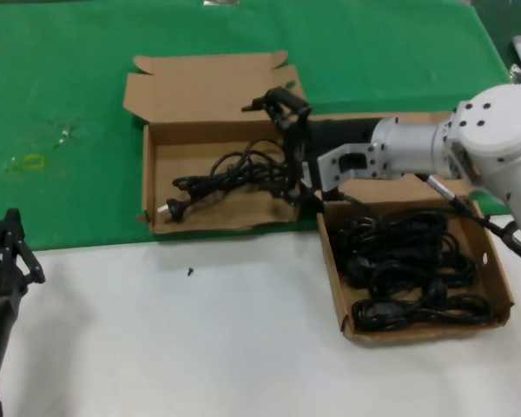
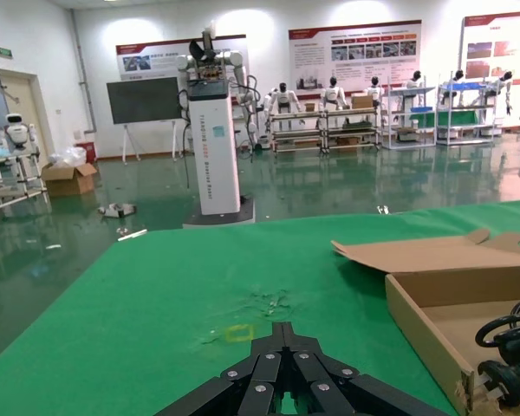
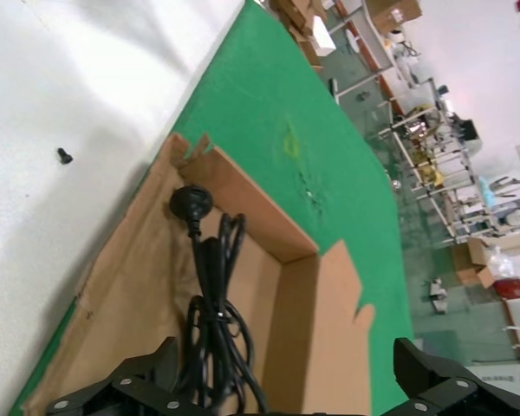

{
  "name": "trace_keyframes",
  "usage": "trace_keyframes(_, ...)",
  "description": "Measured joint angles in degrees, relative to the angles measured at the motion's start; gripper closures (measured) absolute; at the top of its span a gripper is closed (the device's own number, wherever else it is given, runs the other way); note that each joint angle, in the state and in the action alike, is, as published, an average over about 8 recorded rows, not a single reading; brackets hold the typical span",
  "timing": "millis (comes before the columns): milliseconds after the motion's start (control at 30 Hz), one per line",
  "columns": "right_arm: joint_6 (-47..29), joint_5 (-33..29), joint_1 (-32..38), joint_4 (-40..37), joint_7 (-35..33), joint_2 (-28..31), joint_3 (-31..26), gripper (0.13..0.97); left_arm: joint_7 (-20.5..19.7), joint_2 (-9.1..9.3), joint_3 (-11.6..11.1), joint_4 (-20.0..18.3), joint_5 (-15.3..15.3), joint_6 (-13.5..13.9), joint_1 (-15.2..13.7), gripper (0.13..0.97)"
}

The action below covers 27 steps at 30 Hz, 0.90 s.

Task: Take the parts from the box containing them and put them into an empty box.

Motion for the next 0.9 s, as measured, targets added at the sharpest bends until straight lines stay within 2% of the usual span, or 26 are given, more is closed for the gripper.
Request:
trace_keyframes(333,0.7,0.4,-1.8,4.9,1.7,1.9,0.2,0.170,0.0,0.00,0.0,0.0,0.0,0.0,0.0,0.950)
trace_keyframes(567,1.6,0.8,-3.0,5.9,2.7,1.9,0.7,0.155,0.0,0.00,0.0,0.0,0.0,0.0,0.0,0.947)
trace_keyframes(900,6.7,2.7,-9.0,10.6,8.2,1.8,3.2,0.129,0.0,0.00,0.0,0.0,0.0,0.0,0.0,0.862)
